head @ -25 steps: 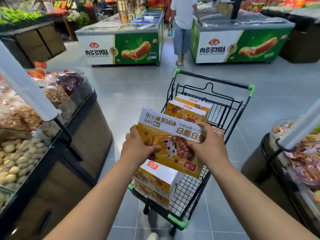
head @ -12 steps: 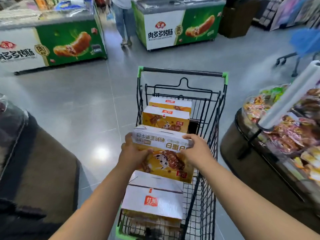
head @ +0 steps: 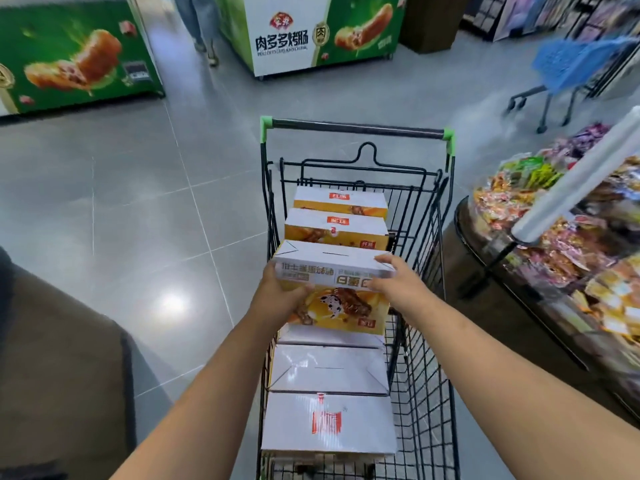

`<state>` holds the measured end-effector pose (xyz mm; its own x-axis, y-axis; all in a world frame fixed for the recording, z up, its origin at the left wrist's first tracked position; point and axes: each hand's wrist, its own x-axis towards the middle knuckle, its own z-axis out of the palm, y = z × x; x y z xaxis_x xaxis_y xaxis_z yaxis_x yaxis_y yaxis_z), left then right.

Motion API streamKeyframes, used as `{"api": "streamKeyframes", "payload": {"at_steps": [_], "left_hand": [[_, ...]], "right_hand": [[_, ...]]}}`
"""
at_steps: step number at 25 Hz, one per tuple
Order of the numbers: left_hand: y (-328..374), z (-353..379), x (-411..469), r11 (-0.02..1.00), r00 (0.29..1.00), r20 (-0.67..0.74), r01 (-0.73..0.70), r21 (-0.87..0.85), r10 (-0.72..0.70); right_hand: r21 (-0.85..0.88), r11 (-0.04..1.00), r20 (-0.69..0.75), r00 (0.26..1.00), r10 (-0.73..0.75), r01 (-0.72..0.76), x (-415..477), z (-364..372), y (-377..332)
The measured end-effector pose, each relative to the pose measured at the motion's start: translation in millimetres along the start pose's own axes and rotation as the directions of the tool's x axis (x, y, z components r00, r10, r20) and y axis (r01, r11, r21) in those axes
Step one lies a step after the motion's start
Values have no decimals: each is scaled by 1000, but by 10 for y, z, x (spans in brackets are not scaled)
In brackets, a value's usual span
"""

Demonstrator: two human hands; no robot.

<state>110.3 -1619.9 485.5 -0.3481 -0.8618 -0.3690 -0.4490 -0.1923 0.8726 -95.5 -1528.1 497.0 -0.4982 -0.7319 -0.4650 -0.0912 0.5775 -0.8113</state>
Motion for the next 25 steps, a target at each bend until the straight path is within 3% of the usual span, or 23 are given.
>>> {"api": "streamKeyframes", "payload": {"at_steps": [5,12,17,25], "left_hand": [[37,51,16,994,993,109,-45,100,34],[243,311,-136,957,981,174,-133,256,89],[482,676,-355,903,939,289,-279,326,186],[990,1797,-1220,819,782,525,-517,248,335]], "right_hand": [[-120,993,28,999,-18,22,32,98,-60],[-136,990,-7,999,-45,44,-246,-132,114],[-67,996,-136,988,-70,62,-629,-514,343],[161,985,-412,911,9,63,-1758,-1704,1042]]}}
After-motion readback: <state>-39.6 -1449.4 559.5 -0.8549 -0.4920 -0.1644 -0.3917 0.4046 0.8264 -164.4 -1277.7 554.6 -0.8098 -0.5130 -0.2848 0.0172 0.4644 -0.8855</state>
